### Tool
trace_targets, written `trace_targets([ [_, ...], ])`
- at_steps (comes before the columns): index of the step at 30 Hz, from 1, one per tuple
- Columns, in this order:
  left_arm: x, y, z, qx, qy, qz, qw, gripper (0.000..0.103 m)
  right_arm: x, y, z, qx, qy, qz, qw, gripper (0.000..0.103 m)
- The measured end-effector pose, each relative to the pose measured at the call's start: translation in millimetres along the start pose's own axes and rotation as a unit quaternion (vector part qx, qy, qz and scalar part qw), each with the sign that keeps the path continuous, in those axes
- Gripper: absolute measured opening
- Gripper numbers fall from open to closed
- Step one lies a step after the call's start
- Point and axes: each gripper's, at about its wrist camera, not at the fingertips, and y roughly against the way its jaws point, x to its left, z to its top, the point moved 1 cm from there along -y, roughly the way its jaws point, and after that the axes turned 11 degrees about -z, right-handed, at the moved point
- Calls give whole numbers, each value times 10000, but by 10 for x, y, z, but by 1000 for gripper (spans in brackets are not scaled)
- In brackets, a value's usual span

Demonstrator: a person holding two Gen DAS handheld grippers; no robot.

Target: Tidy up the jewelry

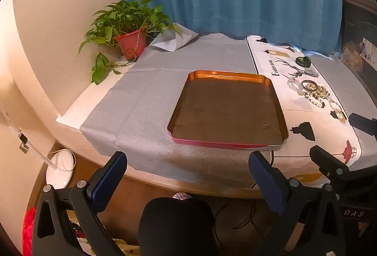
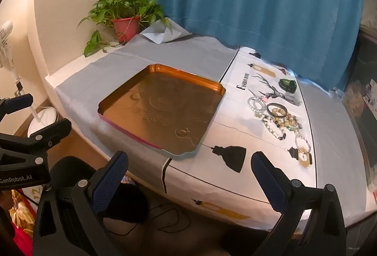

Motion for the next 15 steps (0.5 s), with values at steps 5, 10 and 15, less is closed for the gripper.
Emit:
trace_targets([
  [5, 22, 42, 19, -50, 14, 16, 10000, 103, -5, -1, -6, 22, -2, 10, 10000, 103],
  [10, 19, 52, 18, -58, 6, 18, 10000, 103, -7, 6, -16, 10, -3, 1, 10000, 103],
  [15, 23, 68, 35, -82, -14, 20, 10000, 103, -9, 16, -11, 1, -36, 3, 10000, 103],
])
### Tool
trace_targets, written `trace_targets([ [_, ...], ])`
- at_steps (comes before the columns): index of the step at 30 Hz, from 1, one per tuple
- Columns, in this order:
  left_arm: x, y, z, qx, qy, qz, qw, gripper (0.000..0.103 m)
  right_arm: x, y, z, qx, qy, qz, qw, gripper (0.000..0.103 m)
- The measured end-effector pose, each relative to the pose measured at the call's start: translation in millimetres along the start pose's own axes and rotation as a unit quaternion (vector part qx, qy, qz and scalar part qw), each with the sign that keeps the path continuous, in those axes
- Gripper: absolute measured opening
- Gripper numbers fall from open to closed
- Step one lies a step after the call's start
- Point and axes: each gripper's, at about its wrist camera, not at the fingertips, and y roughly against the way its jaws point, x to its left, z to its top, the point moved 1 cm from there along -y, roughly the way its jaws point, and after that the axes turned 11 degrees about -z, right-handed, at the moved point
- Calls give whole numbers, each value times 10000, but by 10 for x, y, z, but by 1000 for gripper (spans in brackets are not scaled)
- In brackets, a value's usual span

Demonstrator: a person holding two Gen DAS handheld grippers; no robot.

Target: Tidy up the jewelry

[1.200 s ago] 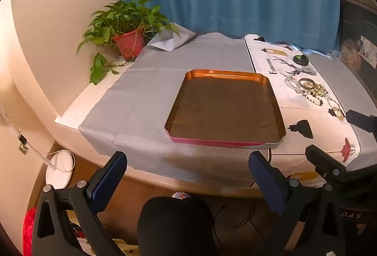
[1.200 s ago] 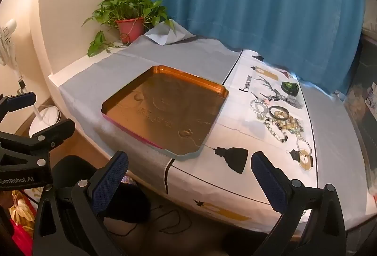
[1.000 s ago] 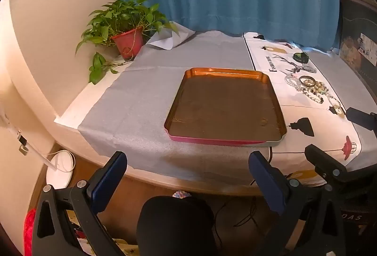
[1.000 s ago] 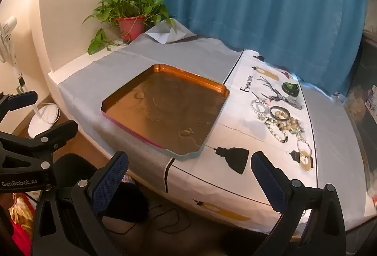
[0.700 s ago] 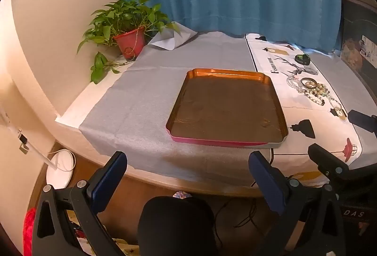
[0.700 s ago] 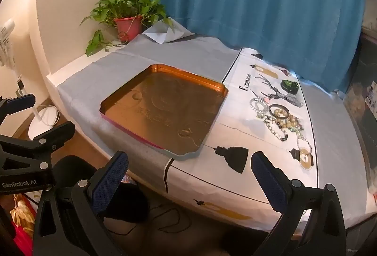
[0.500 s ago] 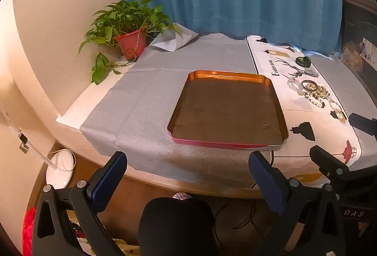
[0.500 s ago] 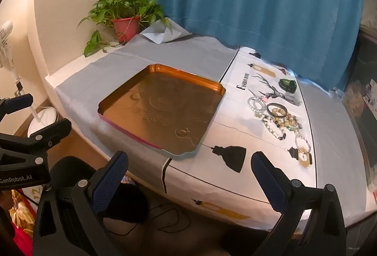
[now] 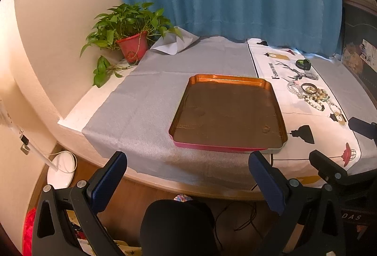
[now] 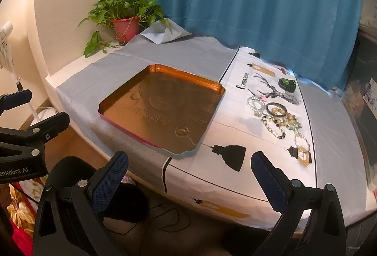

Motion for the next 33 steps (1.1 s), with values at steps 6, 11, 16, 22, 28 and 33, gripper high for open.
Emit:
trace_targets([
  [6, -24, 9, 1, -17, -6, 3, 10000, 103, -9, 23, -5, -9, -18, 17, 10000, 103],
  [11, -21, 11, 4, -4, -5, 7, 10000, 103, -11, 24, -9, -8, -25, 4, 10000, 103],
  [16, -22, 11, 3, -12, -11, 14, 10000, 103, -10, 22, -14, 3, -29, -4, 10000, 103],
  [22, -33, 17, 5, -12, -17, 20, 10000, 103, -8, 35, -15, 6, -33, 7, 10000, 103],
  [28, -40, 15, 4, -12, -6, 29, 10000, 103, -5, 45, -26, 16, -46, 19, 10000, 103],
  [33, -42, 18, 7, -12, -27, 28, 10000, 103, 1, 43, -27, 11, -50, 22, 10000, 103],
])
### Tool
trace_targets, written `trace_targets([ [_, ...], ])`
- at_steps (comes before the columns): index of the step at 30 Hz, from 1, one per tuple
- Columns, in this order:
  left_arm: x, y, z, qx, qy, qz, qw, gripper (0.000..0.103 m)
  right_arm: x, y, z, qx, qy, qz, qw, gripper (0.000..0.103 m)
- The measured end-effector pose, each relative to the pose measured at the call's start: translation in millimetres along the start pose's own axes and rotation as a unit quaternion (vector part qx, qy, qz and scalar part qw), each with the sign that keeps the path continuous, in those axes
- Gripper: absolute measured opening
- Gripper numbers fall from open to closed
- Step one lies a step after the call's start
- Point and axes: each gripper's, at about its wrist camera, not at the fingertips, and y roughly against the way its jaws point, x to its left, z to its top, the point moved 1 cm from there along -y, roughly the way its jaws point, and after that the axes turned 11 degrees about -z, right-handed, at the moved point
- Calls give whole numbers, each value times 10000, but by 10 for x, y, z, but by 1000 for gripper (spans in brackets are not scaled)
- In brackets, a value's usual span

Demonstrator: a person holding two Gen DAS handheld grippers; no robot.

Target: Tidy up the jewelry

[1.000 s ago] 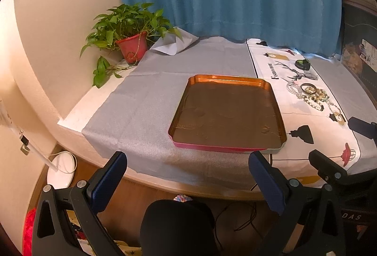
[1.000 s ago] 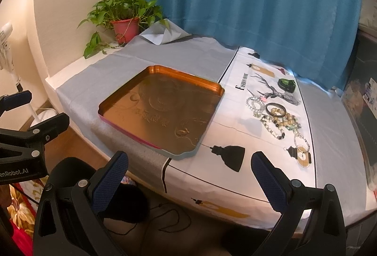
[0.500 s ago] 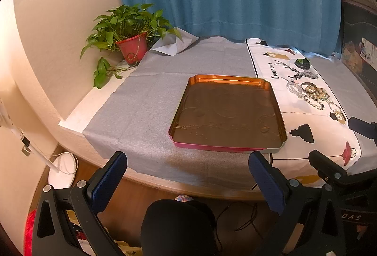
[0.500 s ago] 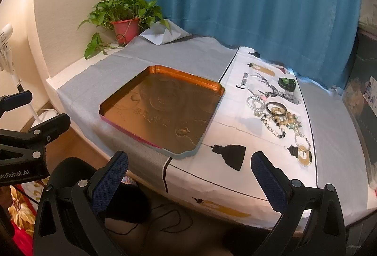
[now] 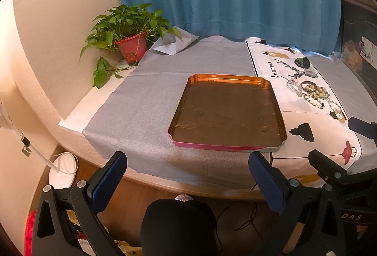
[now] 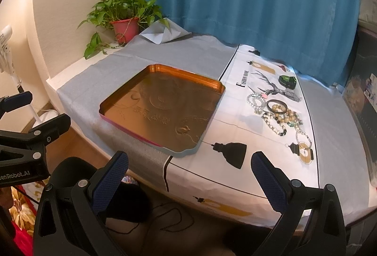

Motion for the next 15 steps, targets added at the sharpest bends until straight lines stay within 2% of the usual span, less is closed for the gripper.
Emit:
trace_targets([
  [15, -10, -4, 0, 7, 10, 6, 10000, 103, 1, 0, -8, 1, -3, -10, 10000, 103],
])
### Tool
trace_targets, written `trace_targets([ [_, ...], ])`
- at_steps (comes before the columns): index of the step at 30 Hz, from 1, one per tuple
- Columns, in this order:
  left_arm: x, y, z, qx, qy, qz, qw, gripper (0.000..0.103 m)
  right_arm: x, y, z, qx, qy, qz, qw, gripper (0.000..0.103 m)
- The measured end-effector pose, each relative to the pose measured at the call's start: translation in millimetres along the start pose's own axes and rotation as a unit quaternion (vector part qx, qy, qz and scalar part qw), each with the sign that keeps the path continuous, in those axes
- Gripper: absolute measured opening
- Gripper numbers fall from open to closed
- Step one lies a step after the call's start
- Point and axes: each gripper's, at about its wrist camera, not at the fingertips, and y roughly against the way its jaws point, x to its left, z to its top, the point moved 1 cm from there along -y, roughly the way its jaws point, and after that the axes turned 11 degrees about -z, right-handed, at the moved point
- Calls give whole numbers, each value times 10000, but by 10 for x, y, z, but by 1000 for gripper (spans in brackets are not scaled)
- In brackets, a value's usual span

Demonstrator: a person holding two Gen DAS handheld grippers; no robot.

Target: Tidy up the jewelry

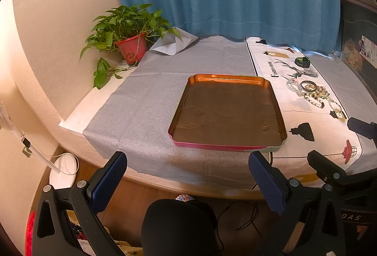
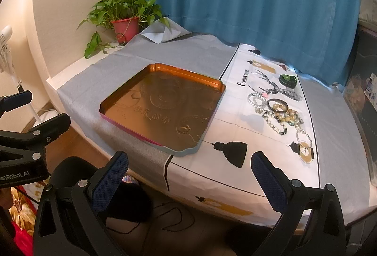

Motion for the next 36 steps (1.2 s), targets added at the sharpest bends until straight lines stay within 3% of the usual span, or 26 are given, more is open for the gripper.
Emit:
trace_targets([
  [12, 8, 3, -1, 10, 10, 17, 10000, 103, 8, 5, -21, -15, -59, 55, 10000, 103],
  [18, 8, -84, -18, 208, 128, -160, 9996, 103, -147, 5, -152, -196, -513, 194, 9983, 103],
  [22, -138, -227, 38, 407, 31, -353, 9985, 103, -530, -140, -263, -136, -1012, 82, 9947, 103],
  [27, -552, -422, 210, 516, -278, -583, 9966, 103, -1205, -430, -409, 195, -1466, -419, 9881, 103],
  [31, -923, -662, 462, 624, -508, -814, 9934, 103, -1895, -717, -417, 319, -1764, -846, 9802, 103],
  [36, -1499, -1112, 926, 679, -977, -1066, 9872, 103, -2565, -1269, -366, 608, -1872, -987, 9755, 103],
])
